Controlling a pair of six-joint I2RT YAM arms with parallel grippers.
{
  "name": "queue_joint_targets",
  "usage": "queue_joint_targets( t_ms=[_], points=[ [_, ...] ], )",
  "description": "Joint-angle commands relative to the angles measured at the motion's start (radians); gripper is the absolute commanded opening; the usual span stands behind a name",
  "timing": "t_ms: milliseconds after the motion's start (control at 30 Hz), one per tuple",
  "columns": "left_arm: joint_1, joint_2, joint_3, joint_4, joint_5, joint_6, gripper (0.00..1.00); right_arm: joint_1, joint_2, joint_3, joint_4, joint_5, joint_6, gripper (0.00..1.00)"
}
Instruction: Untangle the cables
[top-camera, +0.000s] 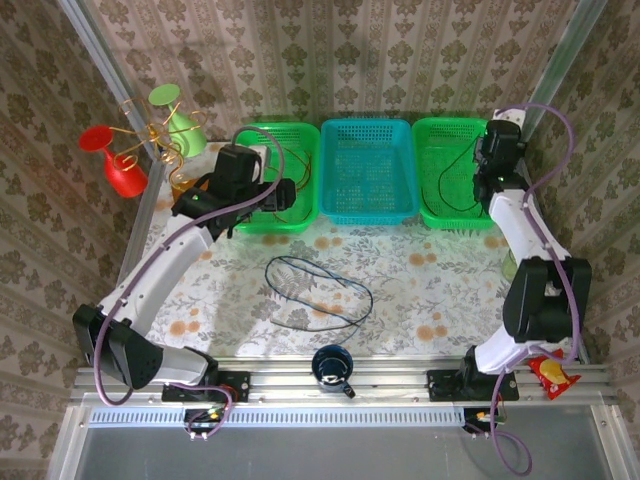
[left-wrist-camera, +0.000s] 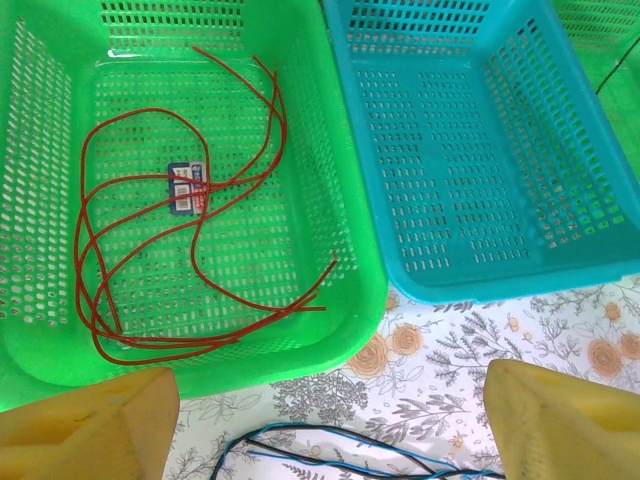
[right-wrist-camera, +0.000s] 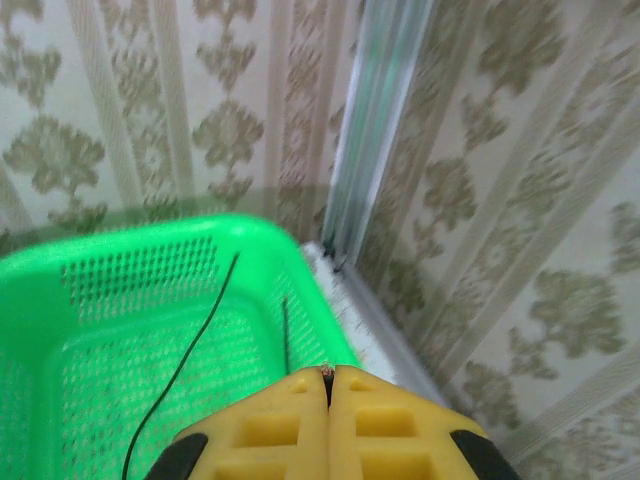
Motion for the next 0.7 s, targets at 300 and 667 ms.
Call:
queue_joint_targets(
  t_ms=[300, 667],
  points=[
    [-0.04, -0.02, 0.013, -0.053, -0.023, -0.03, 0.81, -0.026, 0.416, 0.352, -0.536, -0.141, 0.126, 0.0],
    [-0.076, -0.004, 0.028, -0.069, -0.033, -0.037, 0.81, -0.023, 0.625, 0.547, -0.762, -0.223, 0.165, 0.0]
  ],
)
